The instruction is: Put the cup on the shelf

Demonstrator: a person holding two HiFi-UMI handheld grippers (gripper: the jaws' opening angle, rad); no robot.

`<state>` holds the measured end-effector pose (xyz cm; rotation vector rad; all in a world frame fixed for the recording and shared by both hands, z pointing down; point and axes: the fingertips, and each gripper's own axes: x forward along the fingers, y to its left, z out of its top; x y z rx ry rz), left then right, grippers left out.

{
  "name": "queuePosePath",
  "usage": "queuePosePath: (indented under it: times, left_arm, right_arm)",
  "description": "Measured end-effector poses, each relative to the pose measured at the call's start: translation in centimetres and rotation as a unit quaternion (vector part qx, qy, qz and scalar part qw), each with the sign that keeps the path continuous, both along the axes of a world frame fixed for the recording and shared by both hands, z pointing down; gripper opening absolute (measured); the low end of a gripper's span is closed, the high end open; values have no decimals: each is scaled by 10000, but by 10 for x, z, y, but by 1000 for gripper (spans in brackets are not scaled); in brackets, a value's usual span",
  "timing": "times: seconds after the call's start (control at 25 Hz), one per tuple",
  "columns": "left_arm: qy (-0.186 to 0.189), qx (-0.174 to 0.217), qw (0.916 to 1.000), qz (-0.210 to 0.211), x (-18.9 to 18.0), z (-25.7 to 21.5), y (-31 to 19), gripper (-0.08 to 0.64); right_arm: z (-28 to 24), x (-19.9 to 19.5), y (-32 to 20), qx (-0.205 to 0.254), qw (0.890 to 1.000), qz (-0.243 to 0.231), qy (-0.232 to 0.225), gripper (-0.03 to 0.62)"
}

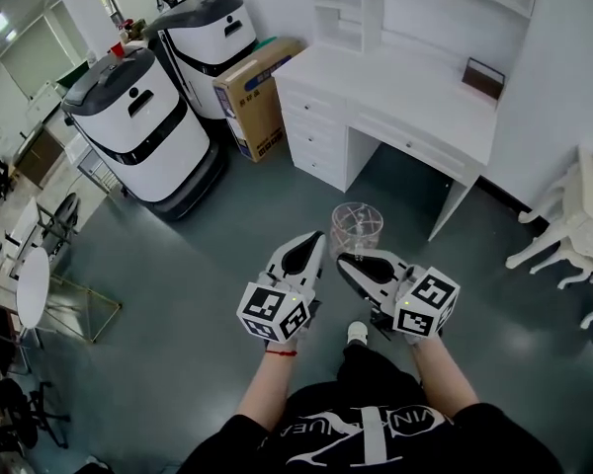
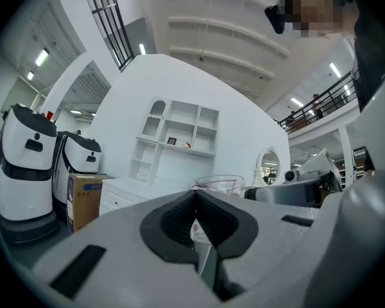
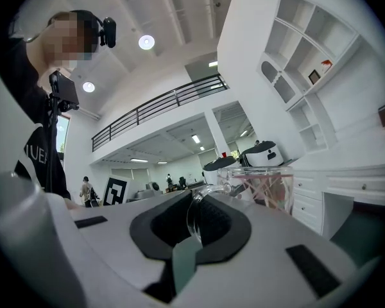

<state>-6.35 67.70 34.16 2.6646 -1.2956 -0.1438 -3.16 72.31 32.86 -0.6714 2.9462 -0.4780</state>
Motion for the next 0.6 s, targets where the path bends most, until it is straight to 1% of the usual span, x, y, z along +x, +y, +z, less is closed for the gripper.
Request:
queuePosePath:
  times: [0.28, 0.48, 0.6]
  left_arm:
    - [38, -56, 9998, -177, 16, 3, -85, 6]
    - [39, -58, 9996, -280, 32, 3, -129, 6]
    - [67, -63, 9993, -349, 40, 5, -148, 6]
  right_arm:
    - [1, 15, -86, 9, 9998, -177, 66, 14]
    - [4, 34, -130, 0, 9996, -256, 91, 14]
    - [6, 43, -148, 24, 9995, -307, 114, 14]
